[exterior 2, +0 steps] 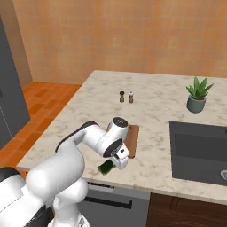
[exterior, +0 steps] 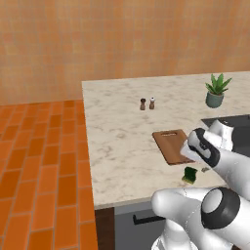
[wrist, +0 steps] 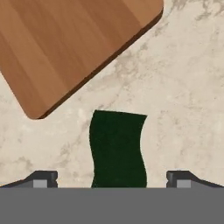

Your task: Pick up the sponge from the counter and clean the cutting board by briefly scrubbing or pressing down on the cutting board. Once finished, release the sponge.

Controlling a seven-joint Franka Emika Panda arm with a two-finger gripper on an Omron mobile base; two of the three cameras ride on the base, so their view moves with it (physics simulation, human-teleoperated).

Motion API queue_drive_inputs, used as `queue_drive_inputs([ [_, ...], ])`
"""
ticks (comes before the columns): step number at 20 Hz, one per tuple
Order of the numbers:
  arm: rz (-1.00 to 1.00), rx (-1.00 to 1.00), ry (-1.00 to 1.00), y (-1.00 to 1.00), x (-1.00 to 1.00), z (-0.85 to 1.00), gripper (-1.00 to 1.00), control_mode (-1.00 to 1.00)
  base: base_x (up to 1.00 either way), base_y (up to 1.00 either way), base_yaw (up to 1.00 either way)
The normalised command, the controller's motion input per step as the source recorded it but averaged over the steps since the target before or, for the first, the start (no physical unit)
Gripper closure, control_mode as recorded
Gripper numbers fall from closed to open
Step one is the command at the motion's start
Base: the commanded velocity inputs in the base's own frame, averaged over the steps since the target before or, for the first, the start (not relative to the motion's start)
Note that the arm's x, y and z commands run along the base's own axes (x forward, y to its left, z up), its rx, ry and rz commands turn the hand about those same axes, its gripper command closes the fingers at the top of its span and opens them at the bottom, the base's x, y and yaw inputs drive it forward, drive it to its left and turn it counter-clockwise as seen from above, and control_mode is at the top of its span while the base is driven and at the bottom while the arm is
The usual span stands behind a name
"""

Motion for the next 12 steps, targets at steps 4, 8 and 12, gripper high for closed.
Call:
queue_drive_inputs([
  [4,-0.02,-0.06,0.28,0.0,0.26,-0.51,-1.0,-1.0,0.0,0.0,0.0],
  [8,0.0,-0.02,0.08,0.0,0.01,-0.27,-1.0,-1.0,0.0,0.0,0.0],
  [12,0.0,-0.06,0.0,0.0,0.0,-0.37,1.0,-1.0,0.0,0.0,0.0],
])
